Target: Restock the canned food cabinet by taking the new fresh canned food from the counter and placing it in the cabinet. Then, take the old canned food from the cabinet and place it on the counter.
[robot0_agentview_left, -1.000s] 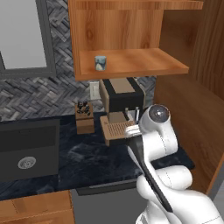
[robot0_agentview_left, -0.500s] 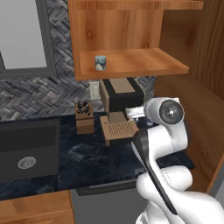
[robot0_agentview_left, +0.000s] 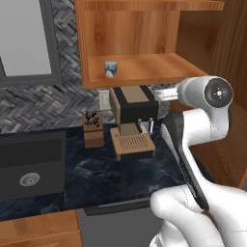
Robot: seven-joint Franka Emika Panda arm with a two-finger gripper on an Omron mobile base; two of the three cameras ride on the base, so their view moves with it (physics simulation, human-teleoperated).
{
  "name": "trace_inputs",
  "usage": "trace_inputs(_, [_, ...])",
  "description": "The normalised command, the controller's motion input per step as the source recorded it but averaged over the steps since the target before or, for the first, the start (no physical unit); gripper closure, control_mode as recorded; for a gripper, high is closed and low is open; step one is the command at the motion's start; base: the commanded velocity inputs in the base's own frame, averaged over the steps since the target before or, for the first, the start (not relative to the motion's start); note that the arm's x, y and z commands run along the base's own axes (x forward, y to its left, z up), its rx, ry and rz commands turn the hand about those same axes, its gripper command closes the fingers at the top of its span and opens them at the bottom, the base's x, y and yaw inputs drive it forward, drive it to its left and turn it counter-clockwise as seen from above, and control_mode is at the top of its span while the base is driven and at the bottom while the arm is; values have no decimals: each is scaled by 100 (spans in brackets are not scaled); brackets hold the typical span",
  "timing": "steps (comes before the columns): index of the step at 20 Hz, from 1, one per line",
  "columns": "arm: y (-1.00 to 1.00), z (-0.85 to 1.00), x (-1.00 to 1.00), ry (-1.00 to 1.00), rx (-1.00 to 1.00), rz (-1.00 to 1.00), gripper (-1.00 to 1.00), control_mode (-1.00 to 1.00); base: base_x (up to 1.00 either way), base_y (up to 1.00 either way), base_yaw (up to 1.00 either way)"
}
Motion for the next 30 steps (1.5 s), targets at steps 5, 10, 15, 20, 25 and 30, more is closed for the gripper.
trace_inputs(5, [-22, 60, 17, 10, 5, 0, 100, -100, 0, 0, 0])
trace_inputs(10, [-1, 0, 25, 1, 0, 0, 100, -100, 0, 0, 0])
trace_inputs(15, [0, -6, 65, 2, 0, 0, 100, -100, 0, 0, 0])
trace_inputs(20, [-2, -12, 90, 2, 1, 0, 100, -100, 0, 0, 0])
trace_inputs(25, [-8, -22, 84, 1, 0, 0, 100, -100, 0, 0, 0])
trace_inputs(30, [-15, -30, 58, 5, 0, 0, 100, -100, 0, 0, 0])
